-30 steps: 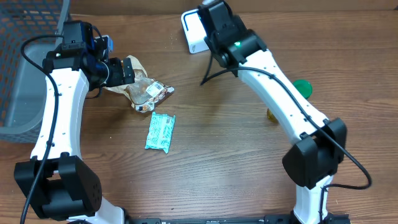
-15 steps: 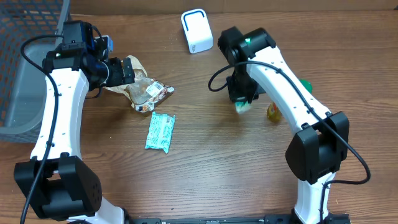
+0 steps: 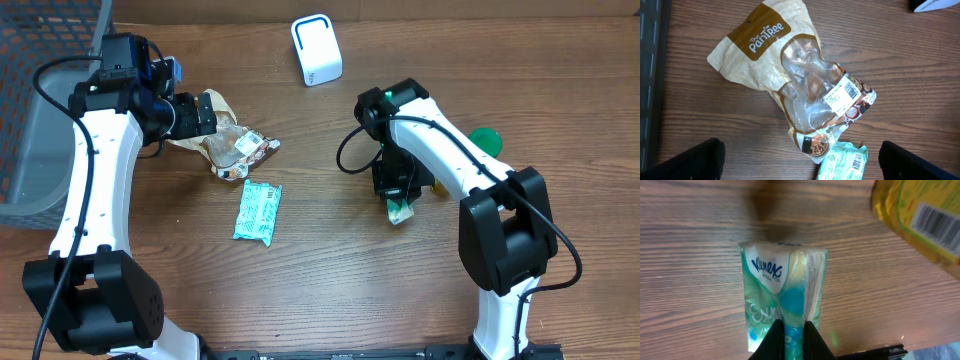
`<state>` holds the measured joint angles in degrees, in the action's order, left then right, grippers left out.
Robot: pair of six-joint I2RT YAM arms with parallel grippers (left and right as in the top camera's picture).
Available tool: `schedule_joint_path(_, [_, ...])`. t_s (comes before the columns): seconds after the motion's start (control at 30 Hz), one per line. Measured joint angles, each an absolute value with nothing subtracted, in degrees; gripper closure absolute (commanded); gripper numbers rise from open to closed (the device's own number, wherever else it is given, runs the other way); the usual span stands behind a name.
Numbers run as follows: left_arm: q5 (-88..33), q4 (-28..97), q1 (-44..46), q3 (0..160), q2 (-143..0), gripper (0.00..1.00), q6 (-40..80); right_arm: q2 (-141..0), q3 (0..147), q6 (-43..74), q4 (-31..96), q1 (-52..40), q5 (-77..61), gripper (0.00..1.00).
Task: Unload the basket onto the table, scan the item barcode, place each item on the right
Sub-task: 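Carry the Kleenex pack down right and release it on the table, then move the right gripper left over the mint-green wipe pack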
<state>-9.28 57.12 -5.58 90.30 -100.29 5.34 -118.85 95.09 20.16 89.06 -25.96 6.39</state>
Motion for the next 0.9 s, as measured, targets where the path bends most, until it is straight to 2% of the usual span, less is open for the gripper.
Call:
schedule_joint_path(0.07, [-9.28, 57.12, -5.58, 90.30, -100.29, 0.01, 5.34, -118.85, 93.91, 20.34, 88.95, -25.96, 6.37, 0.88])
schedule_joint_path(0.17, [-9.28, 57.14, -5.58, 90.30, -100.29, 0.00, 5.34, -118.85, 92.73, 20.69, 88.25, -25.96, 6.37, 0.75])
schedule_joint_path(0.37, [-9.28, 57.12, -5.58, 90.30, -100.29, 0.01, 5.34, -118.89, 92.53, 20.86, 85.27, -25.96, 6.39, 0.64])
schedule_joint_path(0.6, [-9.28, 57.14, -5.58, 90.30, -100.29, 0.00, 5.34, -118.89, 92.51, 22.52, 77.91, -25.96, 4.25, 0.62])
schedule_joint_path(0.9, [-9.28, 57.14, -5.61, 90.30, -100.29, 0.00, 5.34, -118.91, 89.80, 25.17, 57.91, -29.87, -14.94, 0.61])
